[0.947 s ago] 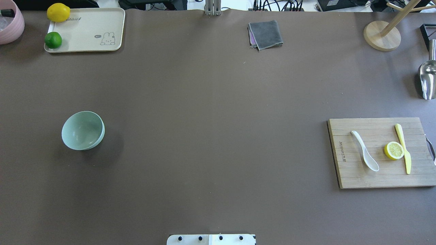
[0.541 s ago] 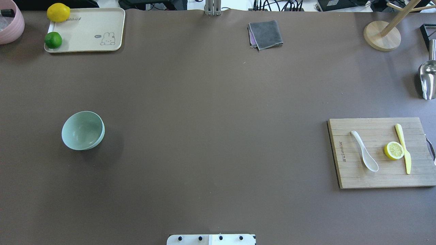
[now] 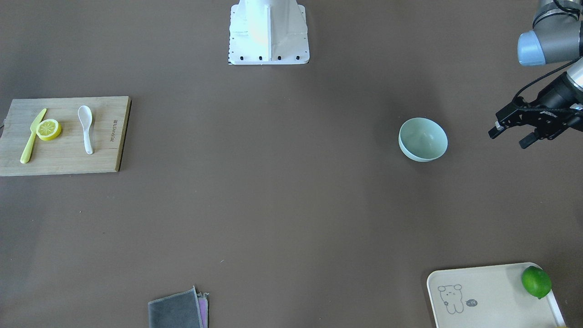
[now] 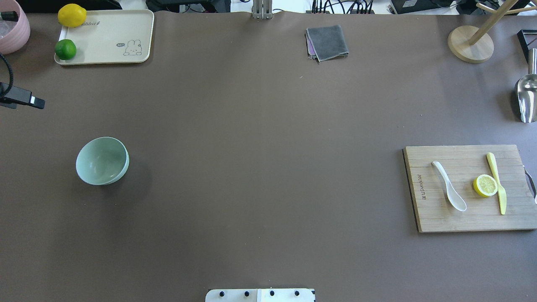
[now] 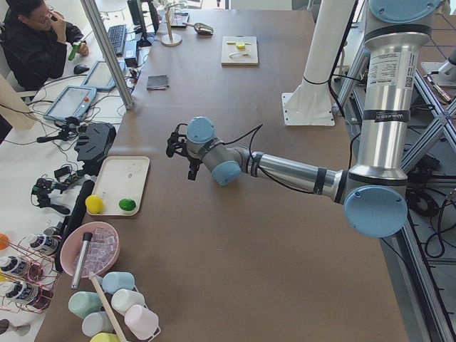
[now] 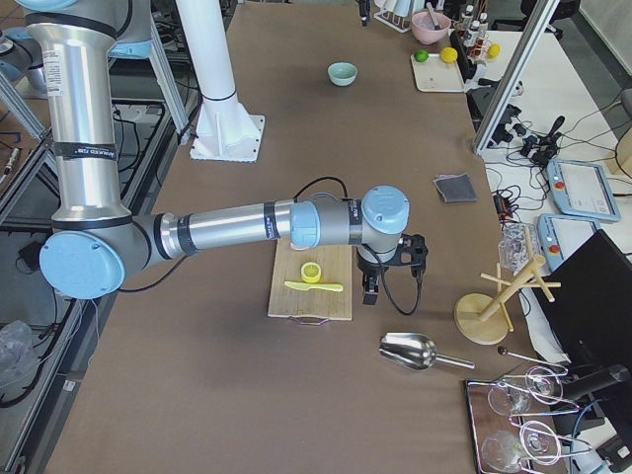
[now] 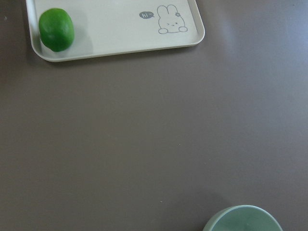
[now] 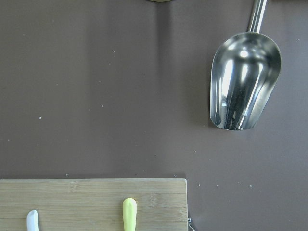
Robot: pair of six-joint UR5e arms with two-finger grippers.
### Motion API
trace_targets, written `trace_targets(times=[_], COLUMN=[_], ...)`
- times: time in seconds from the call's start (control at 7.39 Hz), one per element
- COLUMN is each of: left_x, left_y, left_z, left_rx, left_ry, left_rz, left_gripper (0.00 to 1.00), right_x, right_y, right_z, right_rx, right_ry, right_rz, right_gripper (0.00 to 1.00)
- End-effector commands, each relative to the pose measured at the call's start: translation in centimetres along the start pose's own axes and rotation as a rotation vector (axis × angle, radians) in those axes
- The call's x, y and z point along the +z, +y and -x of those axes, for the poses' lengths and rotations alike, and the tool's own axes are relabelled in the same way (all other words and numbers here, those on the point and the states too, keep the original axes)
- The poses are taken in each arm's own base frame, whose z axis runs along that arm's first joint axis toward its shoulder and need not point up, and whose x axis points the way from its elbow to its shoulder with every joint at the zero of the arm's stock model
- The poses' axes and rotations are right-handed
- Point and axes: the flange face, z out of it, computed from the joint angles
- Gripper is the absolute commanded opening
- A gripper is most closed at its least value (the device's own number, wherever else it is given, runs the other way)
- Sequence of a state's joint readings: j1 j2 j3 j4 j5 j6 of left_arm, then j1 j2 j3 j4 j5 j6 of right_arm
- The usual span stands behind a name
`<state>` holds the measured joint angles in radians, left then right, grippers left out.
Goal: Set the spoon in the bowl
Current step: 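Move the left arm over the green bowl while the right arm approaches the board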
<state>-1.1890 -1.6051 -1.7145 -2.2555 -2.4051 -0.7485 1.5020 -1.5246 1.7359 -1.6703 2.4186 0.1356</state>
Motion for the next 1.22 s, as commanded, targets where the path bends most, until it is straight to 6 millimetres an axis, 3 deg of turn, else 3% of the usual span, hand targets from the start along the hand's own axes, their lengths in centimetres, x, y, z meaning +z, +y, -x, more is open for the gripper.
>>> trace_targets(times=[0.0,0.27,0.41,0.81,0.95,1.08], left_x=[3.0,7.7,9.3,13.0,13.9,14.5], left_y=[1.2,3.3,3.9,6.2,6.6,7.0], left_z=[-1.6,-3.5,-2.6,-3.2,-2.4,-1.2], left_rx=[0.005,0.049,0.044,0.06,0.065,0.081], left_ry=[-0.008,-0.05,-0.071,-0.073,-0.075,-0.055], left_rz=[0.03,0.066,0.089,0.168,0.176,0.161], left_gripper=[0.98,0.98,0.98,0.98,0.97,0.76], right_x=[0.5,0.0,0.2,0.2,0.2,0.2], right_y=[-0.1,-0.6,-0.8,-1.0,-1.0,-1.0], right_z=[1.5,2.5,2.9,3.5,3.5,3.6], right_rx=[-0.026,0.019,0.01,0.002,0.002,0.001], right_ry=[-0.006,-0.018,-0.011,-0.014,-0.014,-0.014], right_rz=[0.008,0.0,0.002,0.002,0.002,0.001], right_gripper=[1.0,1.0,1.0,1.0,1.0,1.0])
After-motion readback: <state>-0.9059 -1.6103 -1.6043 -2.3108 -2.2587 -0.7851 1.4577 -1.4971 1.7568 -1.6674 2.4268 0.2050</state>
